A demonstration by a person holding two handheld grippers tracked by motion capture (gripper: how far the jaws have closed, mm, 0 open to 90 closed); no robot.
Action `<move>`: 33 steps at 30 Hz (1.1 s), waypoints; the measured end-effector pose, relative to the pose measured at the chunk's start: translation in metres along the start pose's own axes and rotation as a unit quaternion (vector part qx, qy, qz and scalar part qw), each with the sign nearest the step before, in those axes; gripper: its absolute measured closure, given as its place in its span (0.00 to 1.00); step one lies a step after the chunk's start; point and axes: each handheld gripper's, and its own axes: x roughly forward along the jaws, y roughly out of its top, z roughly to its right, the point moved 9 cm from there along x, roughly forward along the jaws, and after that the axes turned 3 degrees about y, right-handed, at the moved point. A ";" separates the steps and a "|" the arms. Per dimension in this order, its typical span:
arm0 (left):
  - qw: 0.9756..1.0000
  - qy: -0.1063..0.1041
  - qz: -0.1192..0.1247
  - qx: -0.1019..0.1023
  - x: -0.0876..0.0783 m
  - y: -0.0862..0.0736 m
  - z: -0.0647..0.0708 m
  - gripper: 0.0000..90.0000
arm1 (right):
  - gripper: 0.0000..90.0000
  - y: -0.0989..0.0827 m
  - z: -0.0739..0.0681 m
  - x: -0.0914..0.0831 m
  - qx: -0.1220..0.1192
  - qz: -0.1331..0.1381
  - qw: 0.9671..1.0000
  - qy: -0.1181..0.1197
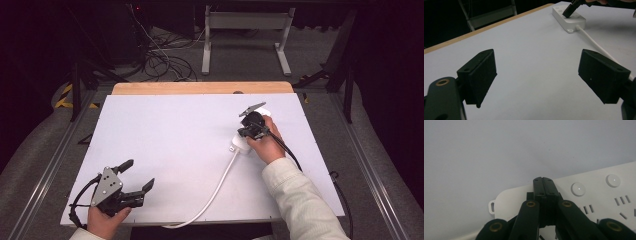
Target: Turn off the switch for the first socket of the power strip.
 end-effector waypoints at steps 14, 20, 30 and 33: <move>1.000 -0.001 -0.001 0.002 0.000 0.000 0.000 0.17 | 1.00 -0.001 -0.001 0.000 -0.002 0.005 1.000 -0.008; 1.000 0.000 -0.002 0.002 0.000 0.000 0.000 0.17 | 1.00 -0.001 0.000 0.000 0.002 0.003 1.000 -0.003; 1.000 0.001 -0.004 0.005 0.001 -0.001 -0.001 0.17 | 1.00 0.020 -0.010 -0.030 -0.011 0.076 0.997 0.017; 1.000 0.000 -0.002 0.000 0.001 0.000 0.000 0.17 | 1.00 0.023 -0.009 -0.042 -0.012 0.086 0.996 0.017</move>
